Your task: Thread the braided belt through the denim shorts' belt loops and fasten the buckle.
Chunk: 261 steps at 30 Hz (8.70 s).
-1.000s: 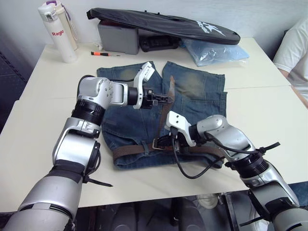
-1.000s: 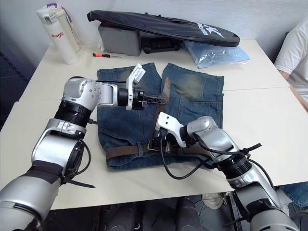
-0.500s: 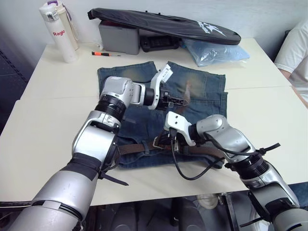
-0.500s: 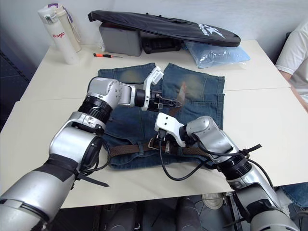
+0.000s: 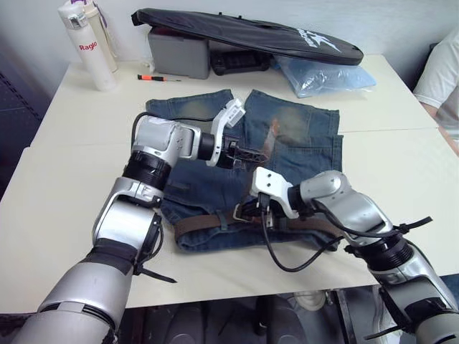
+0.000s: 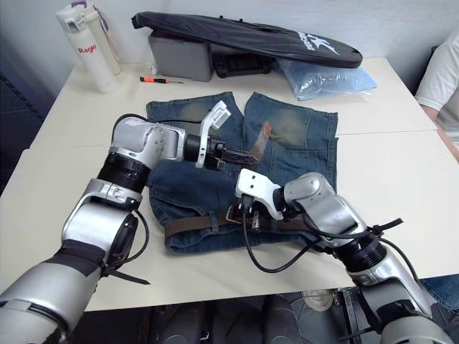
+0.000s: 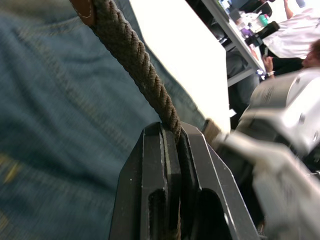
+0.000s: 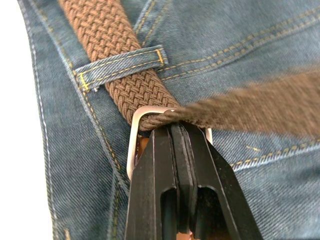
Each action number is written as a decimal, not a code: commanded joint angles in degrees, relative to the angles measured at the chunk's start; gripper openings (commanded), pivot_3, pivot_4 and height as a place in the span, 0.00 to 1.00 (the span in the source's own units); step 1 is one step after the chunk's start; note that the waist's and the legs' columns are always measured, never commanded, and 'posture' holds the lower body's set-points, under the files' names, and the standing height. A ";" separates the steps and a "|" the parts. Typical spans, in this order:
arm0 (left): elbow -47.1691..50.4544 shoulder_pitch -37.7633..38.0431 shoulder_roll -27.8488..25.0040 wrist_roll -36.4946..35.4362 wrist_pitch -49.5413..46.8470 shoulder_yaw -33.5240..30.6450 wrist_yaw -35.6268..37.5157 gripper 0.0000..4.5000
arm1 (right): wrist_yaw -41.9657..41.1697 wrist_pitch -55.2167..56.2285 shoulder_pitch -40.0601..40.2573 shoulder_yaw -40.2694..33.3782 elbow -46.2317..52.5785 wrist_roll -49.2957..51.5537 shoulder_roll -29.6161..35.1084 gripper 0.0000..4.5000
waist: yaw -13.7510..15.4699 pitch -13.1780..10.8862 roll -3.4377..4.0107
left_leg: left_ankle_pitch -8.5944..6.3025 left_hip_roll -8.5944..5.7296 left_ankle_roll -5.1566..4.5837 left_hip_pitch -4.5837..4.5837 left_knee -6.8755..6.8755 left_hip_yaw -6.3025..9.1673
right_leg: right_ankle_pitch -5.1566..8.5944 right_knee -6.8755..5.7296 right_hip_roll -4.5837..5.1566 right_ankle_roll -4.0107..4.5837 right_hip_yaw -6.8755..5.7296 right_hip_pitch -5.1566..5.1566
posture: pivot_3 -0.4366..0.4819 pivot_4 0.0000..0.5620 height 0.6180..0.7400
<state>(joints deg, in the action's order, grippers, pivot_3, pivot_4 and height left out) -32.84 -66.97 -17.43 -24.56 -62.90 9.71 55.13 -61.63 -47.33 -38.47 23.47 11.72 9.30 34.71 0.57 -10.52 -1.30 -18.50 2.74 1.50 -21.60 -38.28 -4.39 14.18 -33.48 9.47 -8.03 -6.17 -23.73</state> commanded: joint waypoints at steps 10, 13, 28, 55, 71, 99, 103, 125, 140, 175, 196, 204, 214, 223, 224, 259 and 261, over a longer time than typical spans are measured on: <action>15.16 5.25 0.05 -1.80 -3.25 -0.48 -1.85 0.00 | 0.71 -16.04 0.00 -12.24 7.28 10.19 8.70 0.01 | 0.63 -0.06 0.06 | 0.00 0.00 -0.01 -0.16 0.00 0.00 | 0.00 0.01 0.00 0.00 -0.01 -0.15 | 0.48 0.27 1.00; 21.37 7.59 -2.71 -0.37 2.21 3.56 1.97 0.00 | 0.18 -14.08 0.76 -16.98 8.94 12.37 12.13 0.01 | 0.75 -0.06 0.06 | 0.00 0.00 -0.01 -0.44 -0.06 0.00 | 0.00 -0.01 0.00 0.00 -0.02 -0.40 | 0.48 0.27 1.00; 30.14 15.38 -14.65 20.68 41.35 16.11 6.27 0.00 | -0.27 14.89 0.00 -19.56 9.55 2.93 24.62 0.30 | 0.97 -0.08 0.09 | 0.00 0.00 0.00 -0.78 -0.18 -0.13 | -0.01 -0.06 0.00 -0.01 0.04 -0.81 | 0.48 0.27 1.00; 25.73 11.37 -8.81 23.40 40.23 9.84 1.59 0.60 | 0.71 18.65 -2.45 -11.22 6.06 -4.40 18.16 0.00 | 0.96 -0.11 0.14 | -0.09 0.03 -0.15 -0.93 -0.77 -0.08 | -0.03 -0.34 0.00 -0.05 0.05 -0.80 | 0.48 0.27 1.00; 21.39 11.93 -3.34 23.23 42.34 10.53 0.91 0.73 | 1.14 12.86 -2.88 -12.91 8.80 -1.79 16.56 0.00 | 0.90 -0.11 0.14 | -0.09 0.03 -0.15 -0.92 -0.81 -0.08 | -0.04 -0.37 0.00 -0.06 0.05 -0.79 | 0.48 0.27 1.00; 18.12 14.88 -2.93 18.79 33.81 5.02 1.32 0.00 | 0.28 -0.30 2.10 -20.69 19.65 9.51 20.32 0.76 | 0.81 -0.11 0.14 | -0.09 0.03 -0.15 -0.90 -0.82 -0.06 | -0.04 -0.41 0.00 -0.06 0.05 -0.78 | 0.48 0.27 1.00; 18.15 15.50 -3.99 18.80 32.87 4.78 0.66 0.00 | 1.80 -1.37 5.76 -21.24 23.24 10.54 21.40 0.99 | 0.81 -0.11 0.14 | -0.09 0.04 -0.16 -0.91 -0.84 -0.05 | -0.04 -0.44 0.00 -0.06 0.06 -0.79 | 0.48 0.27 1.00; 18.75 15.25 -6.90 21.08 37.25 7.34 3.93 0.00 | 15.84 18.37 15.92 -4.60 16.51 -12.42 12.36 0.99 | 0.82 -0.10 0.13 | -0.09 0.04 -0.15 -0.88 -0.90 -0.04 | -0.04 -0.47 0.00 -0.06 0.05 -0.75 | 0.48 0.27 1.00; 16.51 14.93 -10.91 26.51 52.81 11.48 8.53 0.00 | 18.71 18.73 18.02 -7.65 15.18 -11.04 6.88 0.31 | 0.70 -0.10 0.13 | -0.09 0.04 -0.15 -0.88 -0.90 -0.05 | -0.04 -0.47 0.00 -0.06 0.05 -0.75 | 0.48 0.27 1.00; -2.64 5.94 -6.52 32.36 75.26 13.55 19.00 0.00 | 20.58 16.38 16.14 -6.90 16.11 -14.65 4.97 0.01 | 0.79 -0.10 0.13 | -0.09 0.04 -0.16 -0.88 -0.93 -0.06 | -0.05 -0.50 0.00 -0.06 0.06 -0.74 | 0.48 0.27 1.00; 13.02 10.34 -2.40 30.07 54.24 14.53 23.47 0.00 | 17.79 14.69 16.85 -5.48 17.00 -13.79 2.69 0.01 | 0.75 -0.10 0.13 | -0.09 0.04 -0.16 -0.88 -0.92 -0.05 | -0.05 -0.51 0.00 -0.06 0.06 -0.74 | 0.48 0.27 1.00; 12.60 9.55 -0.30 30.56 52.68 14.33 21.25 0.00 | 16.11 14.65 17.12 -5.27 17.35 -13.13 2.31 0.01 | 0.86 -0.10 0.13 | -0.09 0.04 -0.16 -0.88 -0.93 -0.05 | -0.05 -0.51 0.00 -0.06 0.06 -0.73 | 0.48 0.27 1.00; 10.91 8.09 3.42 31.32 53.99 14.32 17.34 0.00 | 14.83 15.35 17.03 -5.05 17.42 -12.91 1.50 0.01 | 0.89 -0.10 0.13 | -0.09 0.04 -0.16 -0.87 -0.93 -0.05 | -0.05 -0.51 0.00 -0.06 0.06 -0.73 | 0.48 0.27 1.00; 10.40 8.45 3.66 31.63 54.42 14.61 17.36 0.00 | 10.86 7.84 17.74 -8.20 21.53 -7.20 2.55 0.52 | 0.93 -0.10 0.13 | -0.10 0.04 -0.17 -0.89 -0.94 -0.04 | -0.05 -0.48 0.00 -0.06 0.05 -0.71 | 0.48 0.27 1.00; 10.23 8.46 3.59 31.73 54.54 14.56 17.44 0.00 | 10.08 6.61 17.67 -9.20 22.18 -6.24 3.42 0.64 | 0.89 -0.10 0.13 | -0.10 0.04 -0.17 -0.88 -0.94 -0.03 | -0.05 -0.49 0.00 -0.06 0.05 -0.71 | 0.48 0.27 1.00; 9.57 8.27 2.61 32.12 55.47 14.66 18.56 0.00 | 8.51 -3.24 11.64 -21.60 18.68 8.49 14.68 0.57 | 0.89 -0.10 0.13 | -0.13 0.03 -0.22 -0.90 -0.92 -0.03 | -0.05 -0.49 0.01 -0.05 0.05 -0.75 | 0.48 0.27 1.00; 9.39 8.20 2.56 32.12 55.49 14.65 18.49 0.00 | 8.42 -2.96 11.69 -21.26 18.46 8.51 14.85 0.41 | 0.88 -0.10 0.13 | -0.13 0.03 -0.22 -0.90 -0.93 -0.04 | -0.05 -0.49 0.01 -0.05 0.06 -0.75 | 0.48 0.27 1.00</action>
<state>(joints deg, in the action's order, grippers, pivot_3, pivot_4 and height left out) -25.49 -57.96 -14.99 9.00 -8.07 24.72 73.36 -52.98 -53.90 -27.72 0.05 31.09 19.77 47.31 1.45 -10.62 -1.16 -18.63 2.77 1.27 -22.50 -39.22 -4.43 14.12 -33.98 9.48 -8.08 -6.11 -24.48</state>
